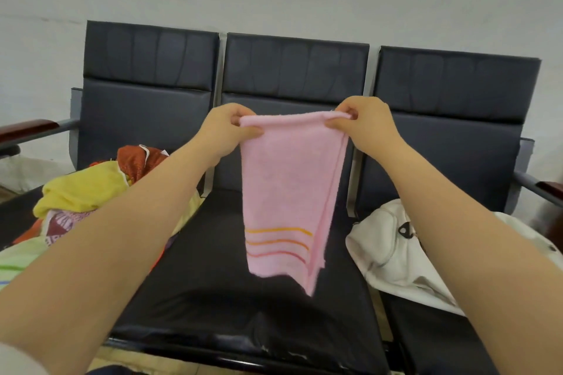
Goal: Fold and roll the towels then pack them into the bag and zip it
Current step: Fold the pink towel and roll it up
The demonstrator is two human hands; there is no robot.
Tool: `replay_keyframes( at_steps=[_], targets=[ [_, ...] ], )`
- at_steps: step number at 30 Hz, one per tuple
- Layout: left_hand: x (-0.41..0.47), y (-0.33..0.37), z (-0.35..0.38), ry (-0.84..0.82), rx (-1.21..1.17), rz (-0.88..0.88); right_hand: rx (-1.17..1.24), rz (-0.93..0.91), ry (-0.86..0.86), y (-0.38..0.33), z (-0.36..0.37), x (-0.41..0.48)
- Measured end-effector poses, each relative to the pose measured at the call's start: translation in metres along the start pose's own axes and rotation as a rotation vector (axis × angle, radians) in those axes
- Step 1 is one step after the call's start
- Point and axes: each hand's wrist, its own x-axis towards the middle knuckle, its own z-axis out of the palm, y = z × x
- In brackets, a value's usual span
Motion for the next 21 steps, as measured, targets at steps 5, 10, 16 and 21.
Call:
replay_keyframes(
  at_steps=[5,10,16,21],
  targets=[
    [-0.001,0.009,-0.008,-0.154,-0.307,-0.131,0.347,0.090,-0.153,0.007,-0.012,-0.008],
    [-0.005,0.008,-0.019,-0.306,-0.144,-0.026,0.414,0.095,-0.280,0.011,-0.028,-0.012],
    [0.001,0.011,-0.027,-0.334,-0.042,0.086,0.434,0.084,-0.315,0.020,-0.033,-0.012],
    [0.011,0.006,-0.005,-0.287,0.167,-0.073,0.284,0.206,-0.339,0.032,-0.010,0.001]
  ],
)
